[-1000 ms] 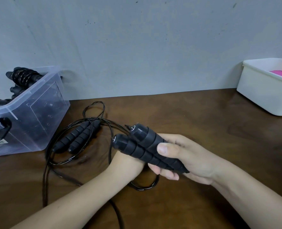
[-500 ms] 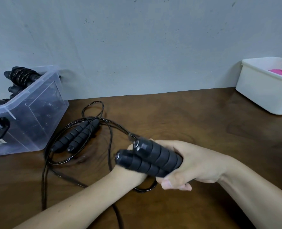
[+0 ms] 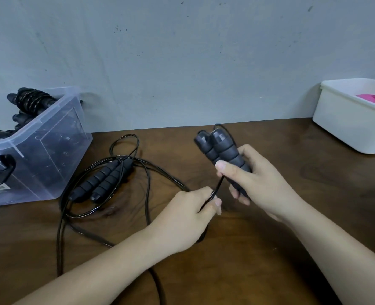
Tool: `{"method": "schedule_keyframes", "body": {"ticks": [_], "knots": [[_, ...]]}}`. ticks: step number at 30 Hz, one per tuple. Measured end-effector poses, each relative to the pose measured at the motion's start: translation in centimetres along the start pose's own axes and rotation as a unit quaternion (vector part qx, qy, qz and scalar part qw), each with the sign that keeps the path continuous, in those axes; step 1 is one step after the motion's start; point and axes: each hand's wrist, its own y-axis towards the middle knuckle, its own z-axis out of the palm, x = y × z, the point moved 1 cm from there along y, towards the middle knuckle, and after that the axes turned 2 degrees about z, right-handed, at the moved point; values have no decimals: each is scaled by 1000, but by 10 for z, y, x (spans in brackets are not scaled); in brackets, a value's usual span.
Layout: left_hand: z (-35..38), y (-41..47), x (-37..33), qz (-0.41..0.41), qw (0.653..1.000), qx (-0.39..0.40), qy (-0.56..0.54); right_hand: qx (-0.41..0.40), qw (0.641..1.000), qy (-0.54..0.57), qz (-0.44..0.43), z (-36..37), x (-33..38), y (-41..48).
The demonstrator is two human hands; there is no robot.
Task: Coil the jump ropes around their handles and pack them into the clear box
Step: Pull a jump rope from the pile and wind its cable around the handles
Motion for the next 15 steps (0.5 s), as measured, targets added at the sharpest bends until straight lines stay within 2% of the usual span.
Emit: {"method": "schedule_keyframes", "body": {"ticks": [3,5,7,10,12,15], "knots": [[-5,-4,-8,-21,970,58,-236,-62,995,78,-6,-9,-4,6],[-13,-3,-11,-8,963,36,-267,-80,988,135,0,-18,-7,11],[-24,-3,-12,12,977,5,-211,-102,980,169,11,-24,-9,13],[-37,-7,-13,54,996,-31,-64,-98,982,158,29,-23,-12,14],[-44,-9,-14,86,995,-49,6,-83,988,125,36,-19,-13,14],[-51,-11,-14,125,989,-67,37,-57,995,73,42,-10,-14,12]]}}
